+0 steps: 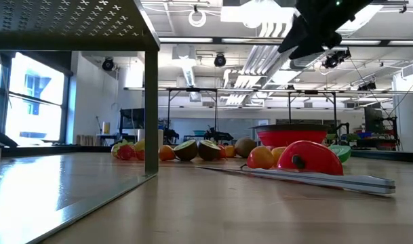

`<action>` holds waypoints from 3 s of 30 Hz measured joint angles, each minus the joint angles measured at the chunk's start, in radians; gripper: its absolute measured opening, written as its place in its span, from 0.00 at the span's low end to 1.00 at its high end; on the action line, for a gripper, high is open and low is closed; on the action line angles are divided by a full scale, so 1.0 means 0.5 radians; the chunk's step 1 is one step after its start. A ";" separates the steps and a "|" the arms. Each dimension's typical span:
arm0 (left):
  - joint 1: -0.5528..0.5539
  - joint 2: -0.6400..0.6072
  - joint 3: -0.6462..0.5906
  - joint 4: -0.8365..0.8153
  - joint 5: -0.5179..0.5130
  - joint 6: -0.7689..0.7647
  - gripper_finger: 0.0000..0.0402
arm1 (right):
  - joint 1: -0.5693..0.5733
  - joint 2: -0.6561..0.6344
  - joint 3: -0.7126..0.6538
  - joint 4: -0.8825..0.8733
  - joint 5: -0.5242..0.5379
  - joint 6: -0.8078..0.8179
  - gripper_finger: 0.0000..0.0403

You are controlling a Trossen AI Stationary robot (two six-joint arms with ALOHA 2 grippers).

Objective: Pick & Place Fruit
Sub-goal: Put the red strainer bowl on the shelf

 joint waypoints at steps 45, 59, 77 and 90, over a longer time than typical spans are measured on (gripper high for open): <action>0.000 0.002 -0.001 -0.195 -0.010 -0.116 0.00 | -0.347 0.955 -0.002 -0.314 -0.178 -0.218 0.58; 0.000 0.002 -0.001 -0.209 -0.003 -0.117 0.00 | -0.347 0.955 -0.002 -0.312 -0.253 -0.195 0.22; 0.000 0.002 -0.001 -0.263 -0.005 -0.167 0.00 | -0.347 0.955 -0.001 -0.290 -0.191 -0.204 0.05; 0.000 0.002 -0.001 -0.250 -0.014 -0.167 0.00 | -0.326 0.913 0.116 -0.348 -0.160 -0.207 0.05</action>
